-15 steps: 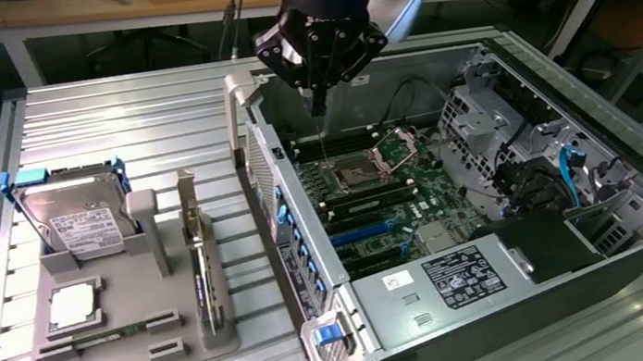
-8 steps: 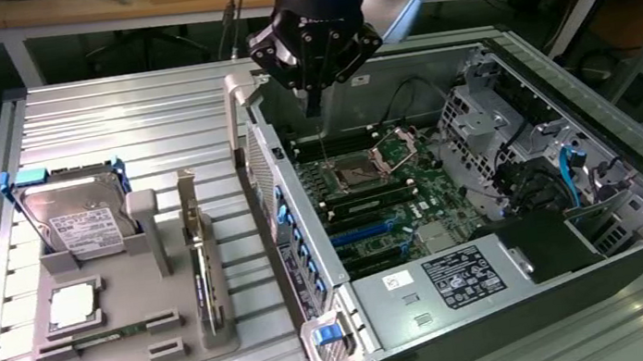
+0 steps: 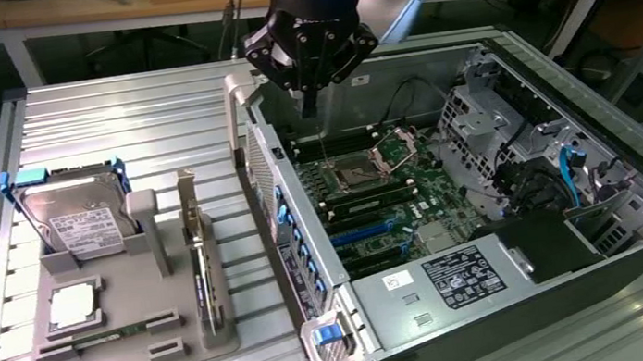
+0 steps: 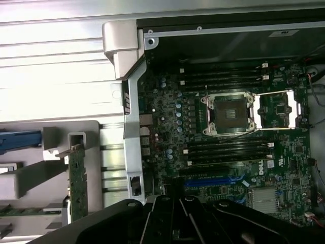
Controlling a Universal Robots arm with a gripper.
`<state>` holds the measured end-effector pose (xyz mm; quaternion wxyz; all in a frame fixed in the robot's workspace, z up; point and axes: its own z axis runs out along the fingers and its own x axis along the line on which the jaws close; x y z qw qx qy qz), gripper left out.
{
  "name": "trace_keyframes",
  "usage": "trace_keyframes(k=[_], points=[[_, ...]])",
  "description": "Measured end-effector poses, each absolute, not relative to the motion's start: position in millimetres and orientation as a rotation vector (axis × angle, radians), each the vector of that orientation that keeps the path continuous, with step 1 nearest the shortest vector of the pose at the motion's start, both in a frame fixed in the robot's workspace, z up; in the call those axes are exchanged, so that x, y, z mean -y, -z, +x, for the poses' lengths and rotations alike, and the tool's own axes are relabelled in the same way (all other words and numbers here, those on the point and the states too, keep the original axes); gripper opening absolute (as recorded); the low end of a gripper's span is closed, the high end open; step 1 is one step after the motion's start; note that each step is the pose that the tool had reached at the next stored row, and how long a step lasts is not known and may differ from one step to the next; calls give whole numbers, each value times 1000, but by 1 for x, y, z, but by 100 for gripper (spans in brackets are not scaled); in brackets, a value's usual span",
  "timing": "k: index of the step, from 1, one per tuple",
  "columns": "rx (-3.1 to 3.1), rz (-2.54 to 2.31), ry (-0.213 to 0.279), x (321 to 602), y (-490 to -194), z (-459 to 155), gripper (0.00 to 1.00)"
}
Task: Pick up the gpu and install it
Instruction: 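Reach for the gpu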
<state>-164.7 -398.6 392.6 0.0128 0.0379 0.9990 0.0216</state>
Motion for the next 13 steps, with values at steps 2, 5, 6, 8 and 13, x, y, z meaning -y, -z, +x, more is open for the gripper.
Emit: trace_keyframes(k=[2,5,6,8,13], points=[[-3113,118,-67,399,-393,-166,11],[-3113,118,-67,399,-393,-169,11],[-3113,118,-68,399,-393,-170,11],[-3113,118,-67,399,-393,-172,11],[-3113,118,-67,399,-392,-176,11]])
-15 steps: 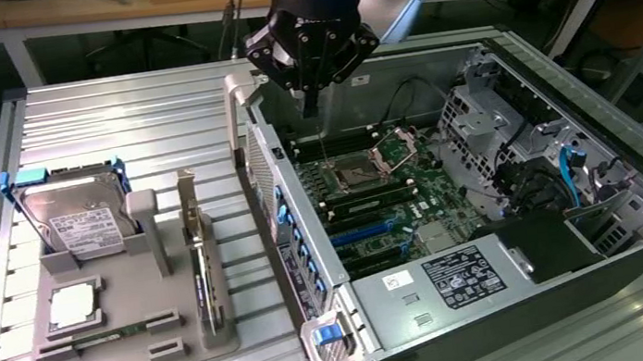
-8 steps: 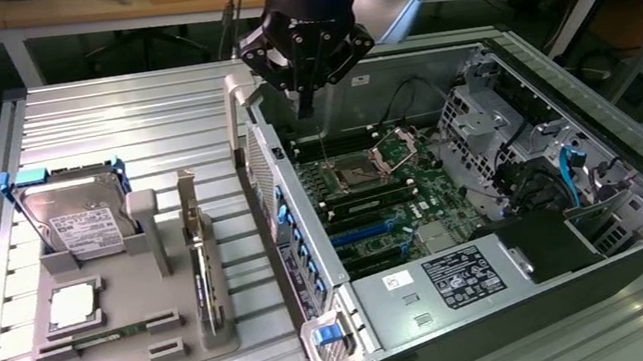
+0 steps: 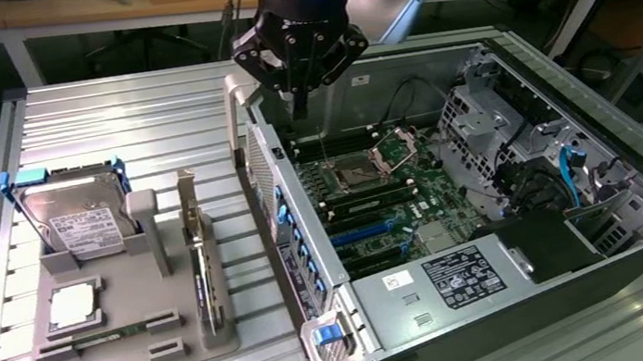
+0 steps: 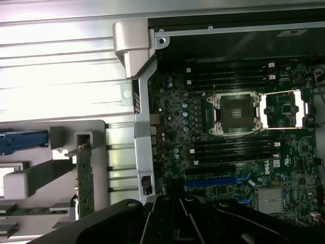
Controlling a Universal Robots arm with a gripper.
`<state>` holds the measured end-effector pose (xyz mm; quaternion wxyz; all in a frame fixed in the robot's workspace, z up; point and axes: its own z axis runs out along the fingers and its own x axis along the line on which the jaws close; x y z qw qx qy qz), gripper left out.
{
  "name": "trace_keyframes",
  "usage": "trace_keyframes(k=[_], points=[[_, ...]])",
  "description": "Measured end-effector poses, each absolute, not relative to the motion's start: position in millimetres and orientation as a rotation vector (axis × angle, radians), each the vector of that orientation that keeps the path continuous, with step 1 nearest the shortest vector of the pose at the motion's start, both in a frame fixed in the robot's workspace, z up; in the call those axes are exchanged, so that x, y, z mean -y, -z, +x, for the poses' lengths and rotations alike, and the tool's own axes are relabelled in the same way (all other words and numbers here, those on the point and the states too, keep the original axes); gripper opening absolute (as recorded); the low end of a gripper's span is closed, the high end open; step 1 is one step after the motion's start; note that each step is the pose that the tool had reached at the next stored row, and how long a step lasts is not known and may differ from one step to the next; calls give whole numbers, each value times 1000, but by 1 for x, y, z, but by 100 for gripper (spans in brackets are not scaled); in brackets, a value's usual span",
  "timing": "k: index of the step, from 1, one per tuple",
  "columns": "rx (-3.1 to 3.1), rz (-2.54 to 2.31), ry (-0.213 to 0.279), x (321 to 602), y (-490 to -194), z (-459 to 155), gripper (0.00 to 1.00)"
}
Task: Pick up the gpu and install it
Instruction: 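Reach for the gpu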
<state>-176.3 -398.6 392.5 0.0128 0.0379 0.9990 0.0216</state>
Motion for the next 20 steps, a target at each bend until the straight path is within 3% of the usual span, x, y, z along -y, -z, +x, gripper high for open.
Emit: trace_keyframes(k=[20], points=[[-3113,118,-67,406,-392,-203,11]])
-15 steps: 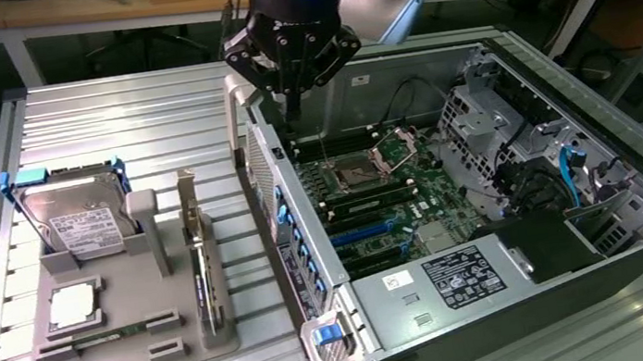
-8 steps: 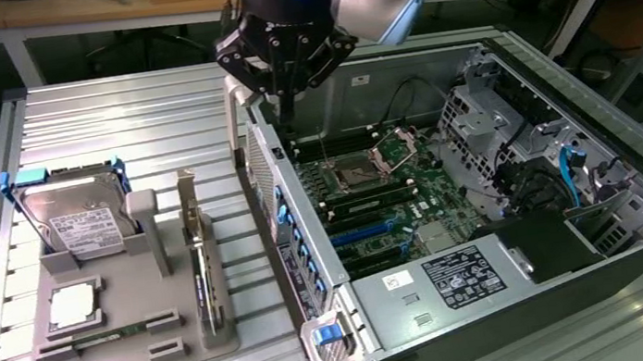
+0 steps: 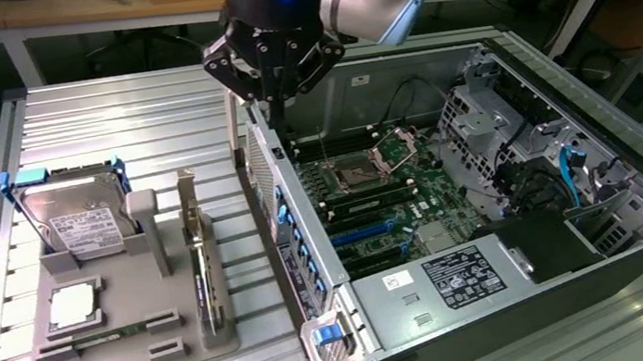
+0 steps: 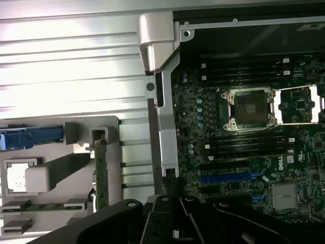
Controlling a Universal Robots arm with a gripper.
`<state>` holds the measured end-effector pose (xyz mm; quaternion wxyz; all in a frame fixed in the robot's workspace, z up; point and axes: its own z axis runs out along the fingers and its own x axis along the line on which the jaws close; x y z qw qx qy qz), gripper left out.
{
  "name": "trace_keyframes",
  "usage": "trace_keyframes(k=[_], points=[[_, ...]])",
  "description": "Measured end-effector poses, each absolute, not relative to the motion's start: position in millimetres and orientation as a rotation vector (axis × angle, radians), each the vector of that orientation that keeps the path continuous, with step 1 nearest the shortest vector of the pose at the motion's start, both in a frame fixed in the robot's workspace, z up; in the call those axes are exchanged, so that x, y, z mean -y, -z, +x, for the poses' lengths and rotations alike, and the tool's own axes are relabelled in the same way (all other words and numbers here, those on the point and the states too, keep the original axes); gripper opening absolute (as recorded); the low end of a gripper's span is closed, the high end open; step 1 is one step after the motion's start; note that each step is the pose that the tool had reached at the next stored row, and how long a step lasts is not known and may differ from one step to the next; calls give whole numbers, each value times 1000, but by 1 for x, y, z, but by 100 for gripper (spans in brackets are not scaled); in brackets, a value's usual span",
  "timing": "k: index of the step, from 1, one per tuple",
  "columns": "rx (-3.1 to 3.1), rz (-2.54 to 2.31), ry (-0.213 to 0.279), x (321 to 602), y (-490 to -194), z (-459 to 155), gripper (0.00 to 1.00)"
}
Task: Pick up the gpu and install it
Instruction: 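Reach for the gpu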
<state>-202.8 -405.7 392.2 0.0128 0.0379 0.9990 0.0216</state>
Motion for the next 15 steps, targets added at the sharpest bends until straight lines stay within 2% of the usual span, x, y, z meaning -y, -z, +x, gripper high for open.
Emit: trace_keyframes(k=[15], points=[[-3113,118,-67,421,-392,-230,11]])
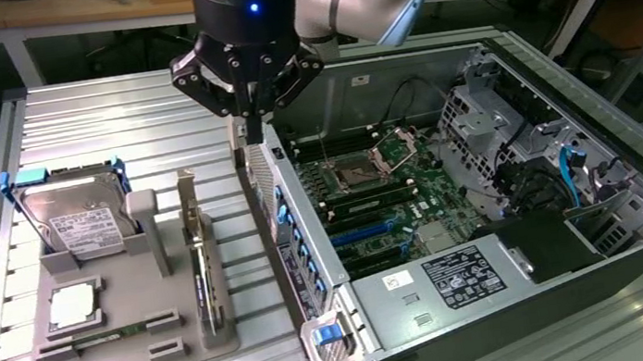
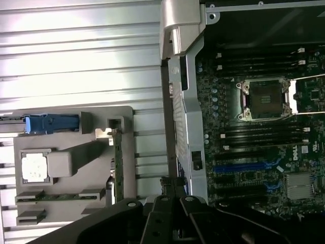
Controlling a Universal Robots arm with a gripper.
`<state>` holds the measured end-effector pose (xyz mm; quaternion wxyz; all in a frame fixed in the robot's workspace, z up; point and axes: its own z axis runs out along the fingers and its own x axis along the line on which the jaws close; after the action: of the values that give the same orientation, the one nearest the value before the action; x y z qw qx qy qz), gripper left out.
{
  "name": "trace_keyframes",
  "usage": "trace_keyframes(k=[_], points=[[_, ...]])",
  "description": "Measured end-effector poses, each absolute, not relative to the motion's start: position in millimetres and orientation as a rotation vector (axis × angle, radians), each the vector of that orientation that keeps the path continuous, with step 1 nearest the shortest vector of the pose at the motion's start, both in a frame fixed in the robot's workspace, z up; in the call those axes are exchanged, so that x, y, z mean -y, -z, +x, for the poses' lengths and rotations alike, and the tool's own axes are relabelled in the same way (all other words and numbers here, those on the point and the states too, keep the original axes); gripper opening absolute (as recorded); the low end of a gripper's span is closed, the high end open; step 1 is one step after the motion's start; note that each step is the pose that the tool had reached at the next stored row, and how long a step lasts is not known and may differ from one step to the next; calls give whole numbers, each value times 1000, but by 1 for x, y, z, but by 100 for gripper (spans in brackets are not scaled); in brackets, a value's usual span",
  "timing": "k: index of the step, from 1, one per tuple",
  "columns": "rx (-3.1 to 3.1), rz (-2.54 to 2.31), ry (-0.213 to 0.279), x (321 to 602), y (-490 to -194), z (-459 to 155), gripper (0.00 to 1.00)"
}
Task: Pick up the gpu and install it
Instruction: 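Reach for the gpu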
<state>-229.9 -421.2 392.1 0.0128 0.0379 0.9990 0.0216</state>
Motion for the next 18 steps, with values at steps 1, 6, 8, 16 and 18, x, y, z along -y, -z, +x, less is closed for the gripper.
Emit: trace_keyframes(k=[1,6,8,16,18], points=[[-3113,118,-67,422,-392,-231,11],[-3113,118,-67,427,-392,-242,11],[-3113,118,-67,428,-392,-245,11],[-3113,118,-67,433,-392,-257,11],[-3113,118,-67,434,-392,-260,11]])
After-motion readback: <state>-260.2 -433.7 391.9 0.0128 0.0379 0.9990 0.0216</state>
